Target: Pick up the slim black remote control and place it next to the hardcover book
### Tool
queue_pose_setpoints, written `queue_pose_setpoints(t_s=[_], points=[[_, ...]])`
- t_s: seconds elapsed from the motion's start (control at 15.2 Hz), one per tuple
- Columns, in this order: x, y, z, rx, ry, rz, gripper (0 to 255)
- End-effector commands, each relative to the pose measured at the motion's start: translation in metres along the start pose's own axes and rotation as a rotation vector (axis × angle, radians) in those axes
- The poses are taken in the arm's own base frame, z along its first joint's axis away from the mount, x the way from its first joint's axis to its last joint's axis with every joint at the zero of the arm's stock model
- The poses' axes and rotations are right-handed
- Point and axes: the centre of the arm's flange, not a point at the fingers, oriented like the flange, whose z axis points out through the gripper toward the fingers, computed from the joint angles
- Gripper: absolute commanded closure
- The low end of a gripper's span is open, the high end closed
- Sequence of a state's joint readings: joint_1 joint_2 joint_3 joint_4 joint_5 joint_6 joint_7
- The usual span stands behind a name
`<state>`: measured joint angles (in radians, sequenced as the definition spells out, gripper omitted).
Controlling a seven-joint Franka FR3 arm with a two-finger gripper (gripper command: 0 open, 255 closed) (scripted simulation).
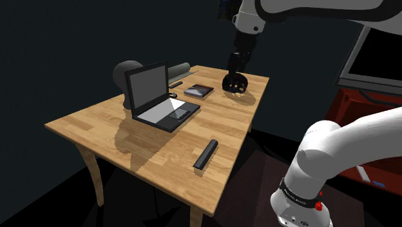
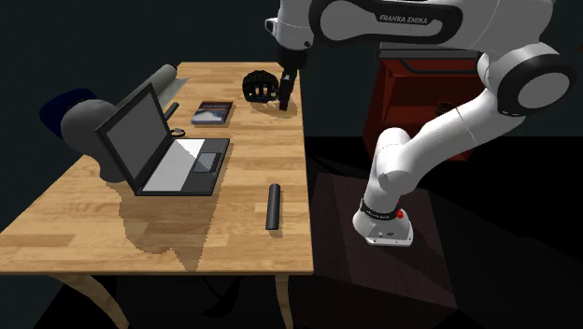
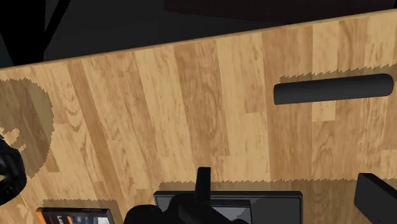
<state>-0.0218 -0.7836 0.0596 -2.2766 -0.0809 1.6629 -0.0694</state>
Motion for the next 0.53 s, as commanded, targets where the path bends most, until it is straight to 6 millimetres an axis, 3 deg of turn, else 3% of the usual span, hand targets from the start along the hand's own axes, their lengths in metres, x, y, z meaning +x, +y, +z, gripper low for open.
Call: queue_pose_setpoints(t_s=[0.0, 0.46], points=[[0.0, 0.0, 0.0, 0.0, 0.0, 0.0, 0], [-0.022, -0.055, 0.075, -0.054, -0.019, 0.402, 0]])
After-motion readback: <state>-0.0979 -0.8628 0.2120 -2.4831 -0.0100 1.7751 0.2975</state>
